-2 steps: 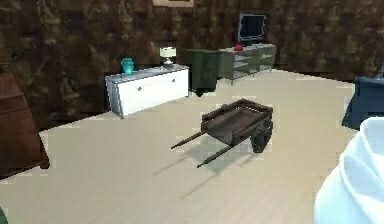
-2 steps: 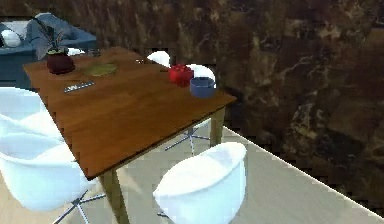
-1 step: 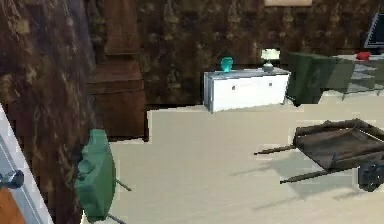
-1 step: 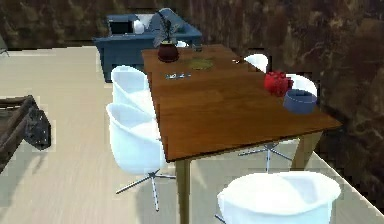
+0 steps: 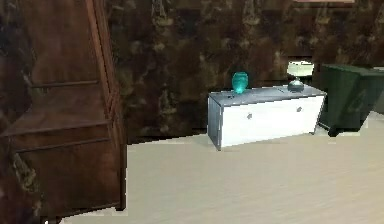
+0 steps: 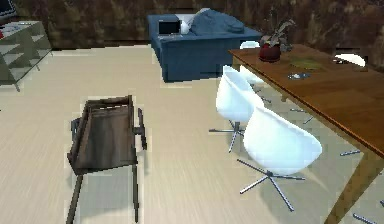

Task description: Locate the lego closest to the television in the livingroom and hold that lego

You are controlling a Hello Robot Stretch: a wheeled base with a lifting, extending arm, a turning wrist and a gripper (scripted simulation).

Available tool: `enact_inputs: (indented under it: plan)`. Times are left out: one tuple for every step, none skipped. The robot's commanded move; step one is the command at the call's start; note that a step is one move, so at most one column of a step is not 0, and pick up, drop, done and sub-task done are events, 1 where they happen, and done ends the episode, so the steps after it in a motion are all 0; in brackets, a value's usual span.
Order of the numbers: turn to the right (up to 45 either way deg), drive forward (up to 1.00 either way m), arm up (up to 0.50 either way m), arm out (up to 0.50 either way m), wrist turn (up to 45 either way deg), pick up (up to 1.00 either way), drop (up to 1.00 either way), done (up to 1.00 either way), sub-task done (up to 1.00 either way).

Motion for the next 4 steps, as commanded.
enact_inputs:
  plan:
    - [0.0, 0.70, 0.00, 0.00, 0.0, 0.00, 0.00, 0.00, 0.00]
    - [27.0, 0.00, 0.00, 0.00, 0.0, 0.00, 0.00, 0.00, 0.00]
    - [0.0, 0.40, 0.00, 0.00, 0.0, 0.00, 0.00, 0.00, 0.00]
    - [42.0, 0.00, 0.00, 0.00, 0.0, 0.00, 0.00, 0.00, 0.00]
